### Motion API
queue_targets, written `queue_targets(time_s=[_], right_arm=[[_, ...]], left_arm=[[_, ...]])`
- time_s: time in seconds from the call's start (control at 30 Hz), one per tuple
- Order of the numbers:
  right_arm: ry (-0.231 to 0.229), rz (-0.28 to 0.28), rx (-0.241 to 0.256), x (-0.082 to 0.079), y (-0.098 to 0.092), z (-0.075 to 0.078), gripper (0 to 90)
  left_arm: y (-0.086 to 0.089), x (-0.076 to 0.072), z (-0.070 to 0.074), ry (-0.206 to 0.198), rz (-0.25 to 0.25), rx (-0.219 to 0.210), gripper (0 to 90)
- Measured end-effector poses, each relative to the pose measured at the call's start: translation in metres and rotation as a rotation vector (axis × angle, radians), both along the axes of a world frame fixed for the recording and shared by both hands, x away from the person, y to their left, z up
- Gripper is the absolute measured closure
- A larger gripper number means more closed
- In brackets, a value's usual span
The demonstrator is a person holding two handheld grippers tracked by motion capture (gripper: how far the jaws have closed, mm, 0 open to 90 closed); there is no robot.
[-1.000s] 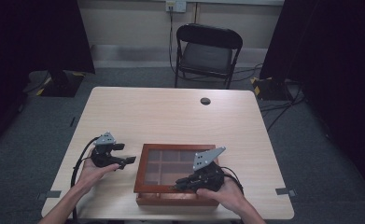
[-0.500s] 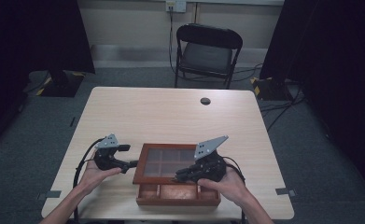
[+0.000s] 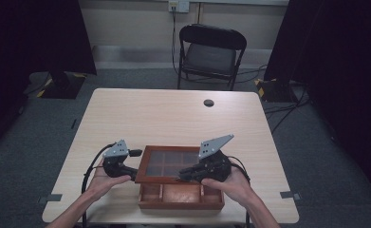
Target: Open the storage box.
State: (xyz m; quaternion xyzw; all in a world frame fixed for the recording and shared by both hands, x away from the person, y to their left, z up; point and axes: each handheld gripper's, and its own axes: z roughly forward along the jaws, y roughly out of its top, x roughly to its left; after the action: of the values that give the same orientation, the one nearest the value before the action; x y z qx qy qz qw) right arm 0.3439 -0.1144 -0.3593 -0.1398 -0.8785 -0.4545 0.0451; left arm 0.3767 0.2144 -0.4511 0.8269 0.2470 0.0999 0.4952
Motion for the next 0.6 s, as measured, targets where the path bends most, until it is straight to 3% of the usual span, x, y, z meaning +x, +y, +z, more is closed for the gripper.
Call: queue_targets(time_s=[0.1,0.13,0.17,0.2,0.3,0.43,0.47,0.53,0.6], right_arm=[[-0.001,-0.002,0.0,0.0,0.0,0.0,81.0],[-0.013,-0.019,0.009,-0.001,-0.001,0.001,70.4],[-0.013,-0.019,0.009,-0.001,-0.001,0.001,70.4],[-0.029,-0.035,0.05,-0.003,-0.003,0.002,66.1],[-0.034,-0.059,0.06,-0.003,-0.007,0.004,59.9],[-0.029,-0.119,0.075,-0.002,-0.018,0.005,50.4],[-0.026,-0.163,0.083,-0.002,-0.026,0.004,45.2],[-0.025,-0.175,0.086,-0.001,-0.028,0.003,43.8],[-0.031,-0.223,0.094,-0.001,-0.036,0.002,41.0]], left_arm=[[-0.001,-0.001,0.0,-0.002,0.006,-0.002,22.3],[-0.001,-0.001,0.0,-0.001,0.005,-0.001,21.8],[-0.001,-0.001,0.001,-0.002,0.006,0.003,21.8],[-0.001,-0.001,0.0,-0.002,0.01,-0.005,21.6],[-0.001,0.0,0.001,-0.001,0.011,-0.011,21.4],[-0.001,0.0,0.002,-0.005,0.011,0.0,21.2],[-0.001,0.0,0.002,-0.006,0.011,0.0,21.3],[-0.001,0.0,0.003,-0.003,0.016,-0.009,21.7],[0.0,0.0,0.005,-0.005,0.015,-0.024,21.7]])
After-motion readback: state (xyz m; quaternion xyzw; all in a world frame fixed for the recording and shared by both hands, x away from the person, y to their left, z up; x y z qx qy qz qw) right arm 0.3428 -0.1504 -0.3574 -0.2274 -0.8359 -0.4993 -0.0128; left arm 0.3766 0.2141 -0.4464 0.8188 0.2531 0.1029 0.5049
